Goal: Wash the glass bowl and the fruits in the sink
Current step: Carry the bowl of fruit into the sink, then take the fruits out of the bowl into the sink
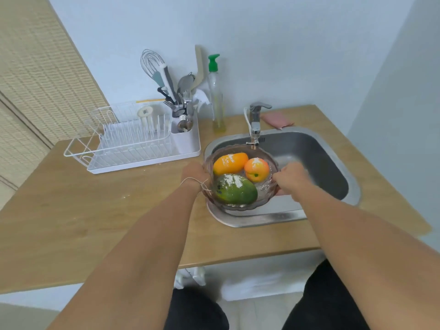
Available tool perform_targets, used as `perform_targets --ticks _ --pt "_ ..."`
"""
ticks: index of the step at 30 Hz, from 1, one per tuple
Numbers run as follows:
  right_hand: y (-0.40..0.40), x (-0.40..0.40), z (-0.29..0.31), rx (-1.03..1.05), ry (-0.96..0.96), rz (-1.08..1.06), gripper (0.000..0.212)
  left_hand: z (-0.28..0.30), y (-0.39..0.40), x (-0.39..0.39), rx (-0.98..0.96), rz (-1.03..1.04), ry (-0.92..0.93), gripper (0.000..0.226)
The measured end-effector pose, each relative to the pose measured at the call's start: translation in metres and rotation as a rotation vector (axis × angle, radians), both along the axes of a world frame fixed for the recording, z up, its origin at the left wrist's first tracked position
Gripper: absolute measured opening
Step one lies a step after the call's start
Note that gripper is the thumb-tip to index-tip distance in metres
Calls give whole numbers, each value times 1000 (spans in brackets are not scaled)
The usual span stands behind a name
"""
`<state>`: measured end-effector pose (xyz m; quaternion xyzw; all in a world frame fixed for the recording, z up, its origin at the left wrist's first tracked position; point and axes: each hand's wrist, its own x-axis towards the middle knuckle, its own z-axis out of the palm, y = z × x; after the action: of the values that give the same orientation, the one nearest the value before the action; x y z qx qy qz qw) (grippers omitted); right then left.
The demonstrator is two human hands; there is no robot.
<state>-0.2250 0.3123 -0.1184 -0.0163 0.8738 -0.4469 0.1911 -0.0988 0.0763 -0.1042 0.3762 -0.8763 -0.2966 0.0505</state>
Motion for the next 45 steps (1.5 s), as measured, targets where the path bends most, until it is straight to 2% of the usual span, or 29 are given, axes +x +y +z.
perform_targets --ticks 3,9,20,28,30,34,37,42,45 --pt "33 -9 2 49 31 -83 7 -14 28 -28 -3 -78 -50 26" --pt "58 -30 -28 133 27 -115 12 -47 59 -62 102 -53 -76 29" --pt "33 -66 -108 228 -105 -72 10 -95 60 -78 160 61 -104 27" --pt "32 -80 -124 278 -130 -82 9 -119 59 -90 279 83 -128 28" --pt "31 -81 -125 283 -131 -89 15 -119 61 -91 298 71 -133 31" --pt "23 -73 -113 410 50 -30 38 -120 72 -93 211 -40 -158 54" --pt "16 -65 -106 440 243 103 55 -118 80 -92 104 -158 -71 49" --pt "5 -66 -109 433 329 233 64 -118 85 -87 61 -277 -45 65" --pt "-3 -71 -113 547 416 303 69 -119 87 -87 39 -301 -19 64"
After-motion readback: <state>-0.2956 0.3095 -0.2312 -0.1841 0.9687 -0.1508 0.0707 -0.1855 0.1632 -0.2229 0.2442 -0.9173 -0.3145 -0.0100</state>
